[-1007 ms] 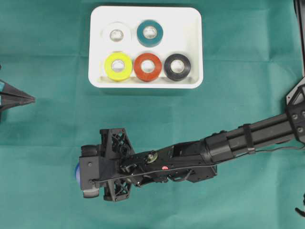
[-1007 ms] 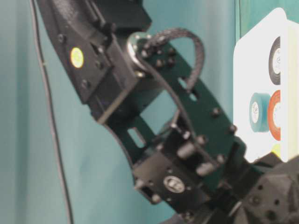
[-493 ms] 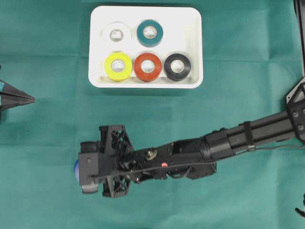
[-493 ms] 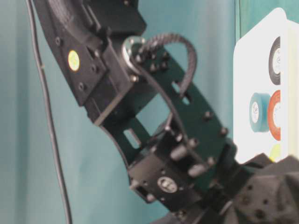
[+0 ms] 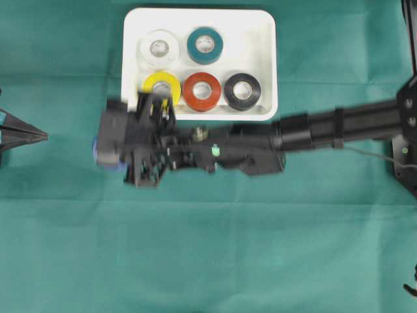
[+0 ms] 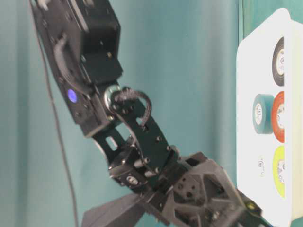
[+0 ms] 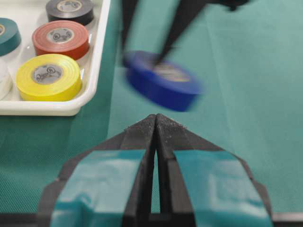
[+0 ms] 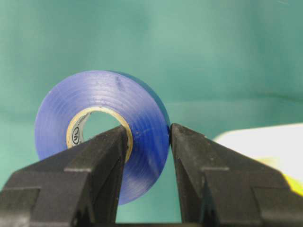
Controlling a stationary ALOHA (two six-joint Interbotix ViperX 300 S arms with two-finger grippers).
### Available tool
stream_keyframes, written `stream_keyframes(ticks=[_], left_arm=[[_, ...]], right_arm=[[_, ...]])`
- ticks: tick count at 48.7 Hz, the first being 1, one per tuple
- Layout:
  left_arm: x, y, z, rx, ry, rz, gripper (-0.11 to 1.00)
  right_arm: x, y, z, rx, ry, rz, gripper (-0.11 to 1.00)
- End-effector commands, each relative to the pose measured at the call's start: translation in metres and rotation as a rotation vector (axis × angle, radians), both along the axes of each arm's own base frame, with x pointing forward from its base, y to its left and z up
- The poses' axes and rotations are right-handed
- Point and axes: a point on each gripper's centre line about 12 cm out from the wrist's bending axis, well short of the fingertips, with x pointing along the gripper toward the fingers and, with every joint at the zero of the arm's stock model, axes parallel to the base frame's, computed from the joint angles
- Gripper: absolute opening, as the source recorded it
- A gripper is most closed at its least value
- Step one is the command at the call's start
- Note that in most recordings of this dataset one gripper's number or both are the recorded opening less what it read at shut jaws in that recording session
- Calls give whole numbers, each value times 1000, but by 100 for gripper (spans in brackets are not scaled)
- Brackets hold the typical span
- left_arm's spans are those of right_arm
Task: Put the tape into the white case with the right arm.
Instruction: 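Carry the blue tape into the tray's top-right corner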
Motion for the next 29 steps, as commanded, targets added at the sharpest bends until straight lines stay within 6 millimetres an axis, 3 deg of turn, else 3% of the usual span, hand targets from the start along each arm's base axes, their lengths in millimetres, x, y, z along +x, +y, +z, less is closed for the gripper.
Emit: stream_keyframes(ticks=[1,6,13,29], left_arm=[[1,0,5,-2,-12,2,0],[1,0,5,-2,-11,0,0],[1,0,5,0,-11,2,0],[1,0,5,-2,-12,2,0]], right_arm=[[-2,-28,37,-6,-73,-45,2],[-5,-61,37,-4,-80,-101,2],[-8,-91,39,-6,-92,-151,2],[-22,-122,39,-24,-70,-212,2]])
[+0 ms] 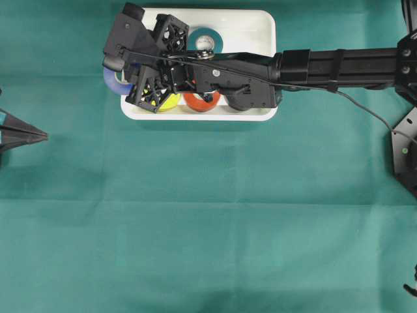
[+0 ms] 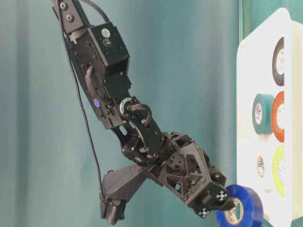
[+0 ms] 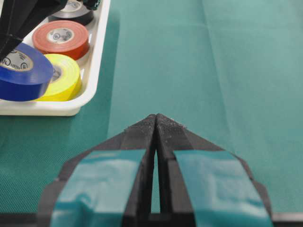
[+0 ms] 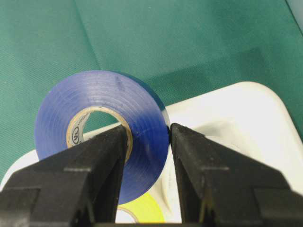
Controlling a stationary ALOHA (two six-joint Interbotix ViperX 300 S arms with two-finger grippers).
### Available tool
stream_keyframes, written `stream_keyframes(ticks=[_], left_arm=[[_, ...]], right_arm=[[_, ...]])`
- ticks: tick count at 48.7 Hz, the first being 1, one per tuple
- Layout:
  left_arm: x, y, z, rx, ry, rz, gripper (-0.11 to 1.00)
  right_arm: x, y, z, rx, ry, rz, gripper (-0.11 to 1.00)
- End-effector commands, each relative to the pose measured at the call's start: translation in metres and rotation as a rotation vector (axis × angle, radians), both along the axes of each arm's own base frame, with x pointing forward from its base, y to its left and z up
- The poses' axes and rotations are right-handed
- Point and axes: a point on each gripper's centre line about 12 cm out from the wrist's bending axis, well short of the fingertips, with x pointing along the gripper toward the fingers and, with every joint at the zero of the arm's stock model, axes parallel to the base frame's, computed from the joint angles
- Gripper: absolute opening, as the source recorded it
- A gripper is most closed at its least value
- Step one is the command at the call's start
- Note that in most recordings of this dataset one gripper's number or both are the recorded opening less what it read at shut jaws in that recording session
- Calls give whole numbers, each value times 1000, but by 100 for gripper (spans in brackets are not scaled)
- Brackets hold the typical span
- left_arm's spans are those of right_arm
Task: Put the tape into the white case with the right arm.
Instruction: 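Carry the blue tape into the tray's top-right corner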
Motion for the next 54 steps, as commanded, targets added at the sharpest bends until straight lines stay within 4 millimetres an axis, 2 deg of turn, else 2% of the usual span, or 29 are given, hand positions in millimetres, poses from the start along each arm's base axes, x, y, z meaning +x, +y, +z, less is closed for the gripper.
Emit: stream_keyframes(ticks=[1,11,17,30,44,54], left_arm=[[1,0,5,-3,-11,4,0],[1,0,5,-2,-11,3,0],[1,0,5,-3,-11,4,0],[1,0,5,-3,-11,4,0],[1,0,5,-3,-11,4,0],[1,0,5,-3,-11,4,0]], right_arm=[[-10,-9,39,-28,-58,-16,2],[-43,-13,45,-17,-49,-29,2],[-69,-17,48,-8,-50,-36,2],[-123,-40,31,23,-8,-103,2],[-161,-63,8,58,2,-146,2],[-175,-62,0,28,41,-123,2]])
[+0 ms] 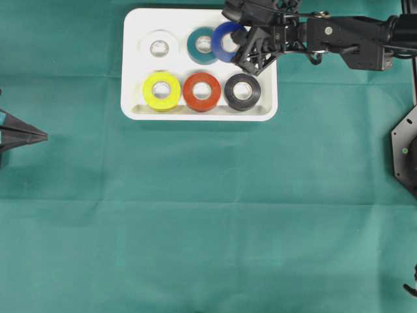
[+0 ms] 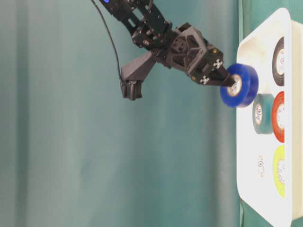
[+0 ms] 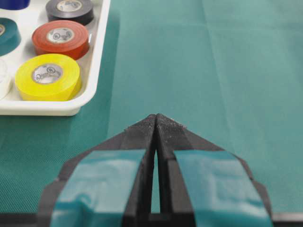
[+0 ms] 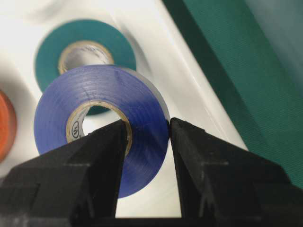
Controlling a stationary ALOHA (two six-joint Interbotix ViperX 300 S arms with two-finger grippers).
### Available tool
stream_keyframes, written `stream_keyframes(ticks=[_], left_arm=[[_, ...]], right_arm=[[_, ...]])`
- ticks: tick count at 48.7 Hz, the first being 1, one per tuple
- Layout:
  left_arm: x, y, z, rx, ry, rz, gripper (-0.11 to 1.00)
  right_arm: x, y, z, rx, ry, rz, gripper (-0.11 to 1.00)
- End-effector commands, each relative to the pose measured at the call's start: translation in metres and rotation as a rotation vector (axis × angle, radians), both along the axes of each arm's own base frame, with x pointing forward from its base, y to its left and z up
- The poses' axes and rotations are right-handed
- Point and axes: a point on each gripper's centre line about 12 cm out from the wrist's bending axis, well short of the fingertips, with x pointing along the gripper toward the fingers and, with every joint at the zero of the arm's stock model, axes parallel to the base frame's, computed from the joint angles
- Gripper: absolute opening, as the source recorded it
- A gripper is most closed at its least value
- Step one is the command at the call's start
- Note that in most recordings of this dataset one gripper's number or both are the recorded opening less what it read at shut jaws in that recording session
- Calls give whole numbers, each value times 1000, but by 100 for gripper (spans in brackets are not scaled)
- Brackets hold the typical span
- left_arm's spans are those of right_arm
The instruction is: Put the tape into the white case with the right arm.
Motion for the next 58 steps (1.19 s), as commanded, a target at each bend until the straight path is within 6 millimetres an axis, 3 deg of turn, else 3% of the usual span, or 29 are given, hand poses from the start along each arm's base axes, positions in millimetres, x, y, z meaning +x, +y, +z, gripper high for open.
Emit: stream_keyframes(ticks=[1,19,40,45,53,55,58], left_arm=[[1,0,4,-2,-9,2,0],[1,0,5,-2,-11,2,0],[1,0,5,0,-11,2,0],[1,0,4,-2,-9,2,0],[1,0,5,0,-11,2,0],[1,0,5,0,-11,2,0],[1,0,5,-2,-11,2,0]], right_arm=[[-2,2,17,-42,-32,30,2],[-19,8,14,-47,-4,36,2],[-21,9,11,-42,4,35,2],[-22,9,11,-42,6,35,19],[-24,9,9,-41,11,34,66],[-24,10,10,-41,8,35,68],[-25,10,12,-44,3,34,59]])
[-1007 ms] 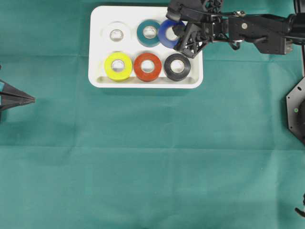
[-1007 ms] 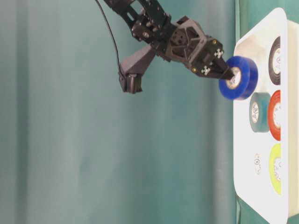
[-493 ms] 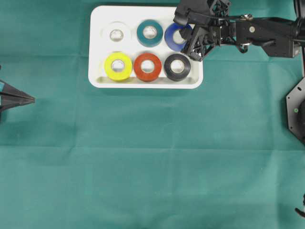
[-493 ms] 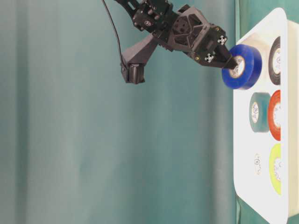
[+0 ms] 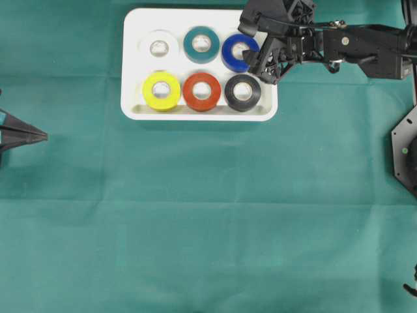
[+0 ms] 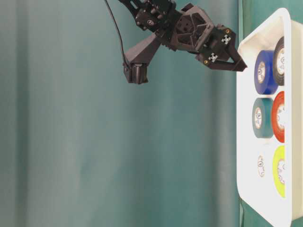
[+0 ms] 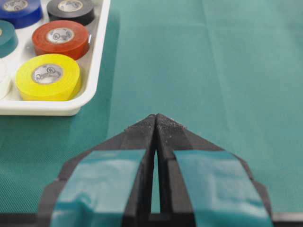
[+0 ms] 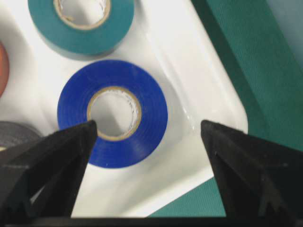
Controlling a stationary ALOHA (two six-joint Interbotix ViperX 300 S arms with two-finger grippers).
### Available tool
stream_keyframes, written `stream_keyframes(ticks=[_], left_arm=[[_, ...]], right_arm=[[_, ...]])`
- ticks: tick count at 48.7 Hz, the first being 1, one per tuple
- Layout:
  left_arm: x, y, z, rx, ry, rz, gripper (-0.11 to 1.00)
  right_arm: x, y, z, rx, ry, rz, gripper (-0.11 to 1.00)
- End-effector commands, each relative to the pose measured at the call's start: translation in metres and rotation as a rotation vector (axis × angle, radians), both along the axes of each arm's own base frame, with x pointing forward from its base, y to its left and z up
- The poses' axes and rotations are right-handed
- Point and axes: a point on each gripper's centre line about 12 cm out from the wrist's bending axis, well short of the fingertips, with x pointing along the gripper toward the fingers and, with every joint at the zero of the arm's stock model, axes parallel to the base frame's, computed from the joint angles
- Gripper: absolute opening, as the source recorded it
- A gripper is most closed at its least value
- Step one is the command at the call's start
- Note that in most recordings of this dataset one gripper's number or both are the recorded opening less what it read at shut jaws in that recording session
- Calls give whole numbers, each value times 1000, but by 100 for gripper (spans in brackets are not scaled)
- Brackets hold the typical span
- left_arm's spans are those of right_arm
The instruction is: Put the tape into the white case with the right arm.
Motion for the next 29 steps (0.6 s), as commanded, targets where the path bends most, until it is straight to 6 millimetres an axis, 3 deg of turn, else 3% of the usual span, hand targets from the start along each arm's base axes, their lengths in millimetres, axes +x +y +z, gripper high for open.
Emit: stream_keyframes(ticks=[1,8,29], left_arm=[[1,0,5,-2,-11,2,0],[1,0,5,0,-11,2,0],[1,0,5,-2,-11,0,0]], right_arm=[[-1,0,18,-22,-46,2,59],[-15,6,25,-27,-61,6,59],[-90,48,31,-24,-154,58,59]])
